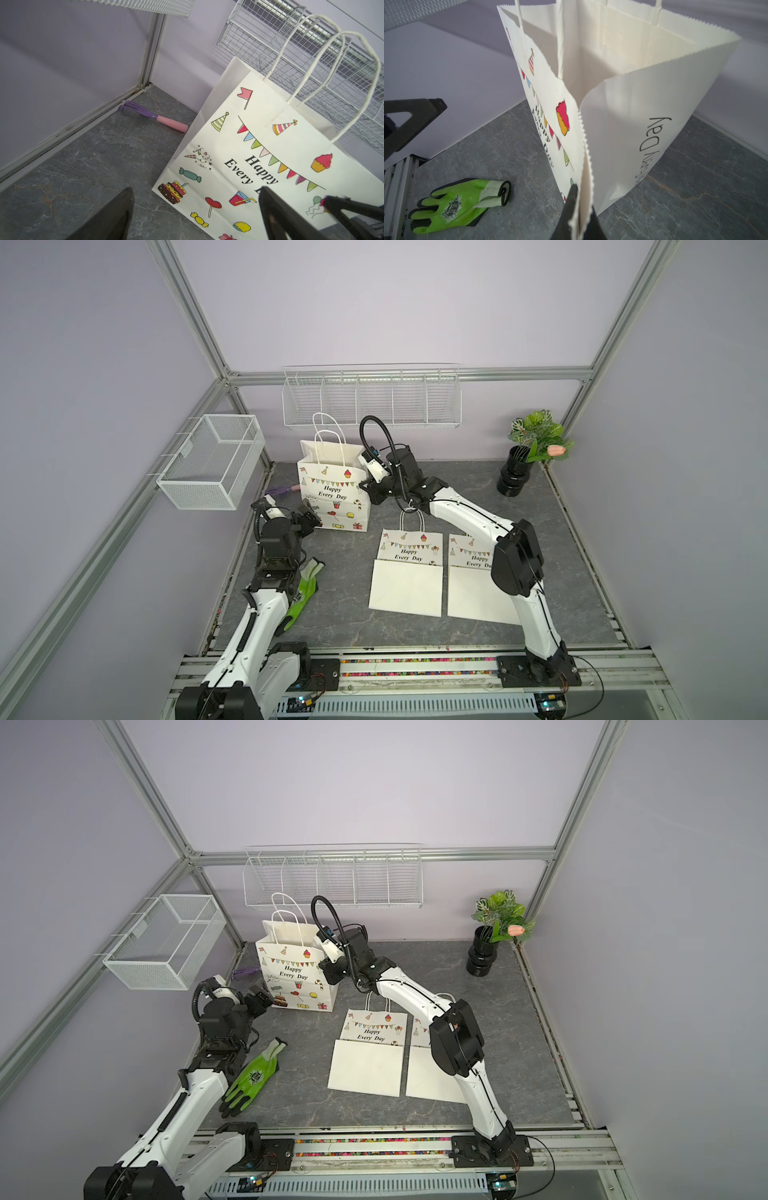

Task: Put away the paper bag
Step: Pick up the paper bag from the center of the board.

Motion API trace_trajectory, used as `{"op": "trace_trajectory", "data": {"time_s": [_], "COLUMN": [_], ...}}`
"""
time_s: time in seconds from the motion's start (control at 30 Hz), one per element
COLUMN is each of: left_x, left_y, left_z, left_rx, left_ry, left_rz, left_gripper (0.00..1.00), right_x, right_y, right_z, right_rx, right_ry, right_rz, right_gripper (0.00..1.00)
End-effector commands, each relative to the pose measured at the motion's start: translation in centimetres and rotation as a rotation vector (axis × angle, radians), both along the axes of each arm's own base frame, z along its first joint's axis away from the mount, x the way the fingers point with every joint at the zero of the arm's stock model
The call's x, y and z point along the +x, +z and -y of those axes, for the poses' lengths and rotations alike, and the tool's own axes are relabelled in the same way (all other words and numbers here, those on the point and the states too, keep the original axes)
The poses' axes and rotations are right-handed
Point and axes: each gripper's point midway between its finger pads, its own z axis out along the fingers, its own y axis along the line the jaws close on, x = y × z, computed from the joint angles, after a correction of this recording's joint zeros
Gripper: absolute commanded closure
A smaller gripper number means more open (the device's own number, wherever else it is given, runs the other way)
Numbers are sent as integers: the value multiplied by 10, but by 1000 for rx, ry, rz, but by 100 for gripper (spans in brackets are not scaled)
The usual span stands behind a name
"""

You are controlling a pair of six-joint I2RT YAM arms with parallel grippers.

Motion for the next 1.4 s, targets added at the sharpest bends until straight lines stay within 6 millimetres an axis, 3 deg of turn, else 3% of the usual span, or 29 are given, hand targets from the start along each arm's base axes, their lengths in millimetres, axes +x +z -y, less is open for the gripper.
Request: {"op": "trace_trajectory", "data": {"time_s": [0.0, 0.13, 0.33, 0.5, 0.63, 0.73, 0.87, 1.0, 1.2, 1.37], "left_x": [-1, -2, -4, -14, -27, -38, -44, -66, -114, -104], "left_y": [11, 28, 88, 141, 169, 175, 169, 176, 184, 170], "left_z": [-2, 4, 38, 75, 108, 135, 164, 188, 228, 240], "left_rx": [-18, -46, -94, -140, -174, -221, -387, -415, -304, -313], "left_ry": [4, -23, -221, -440, -653, -835, -1063, -1246, -1426, -1410], "left_rz": [35, 45, 120, 160, 165, 150, 102, 94, 115, 57], "left_gripper": [6, 6, 3, 3, 1, 0, 0, 0, 0, 0], "right_x": [-11, -18, -43, -75, -105, -131, -164, -189, -195, -197], "right_y": [42, 69, 126, 181, 200, 206, 222, 234, 234, 243], "right_z": [6, 19, 51, 92, 134, 168, 212, 240, 250, 244], "right_rx": [32, 25, 12, 12, 5, 25, 105, 164, 213, 280], "right_ry": [-5, -23, -23, -10, 9, 26, 19, 26, 44, 101], "right_rz": [38, 57, 59, 54, 2, -31, -20, -31, -80, -106], "right_gripper": [93, 93, 93, 93, 93, 93, 93, 93, 93, 93]}}
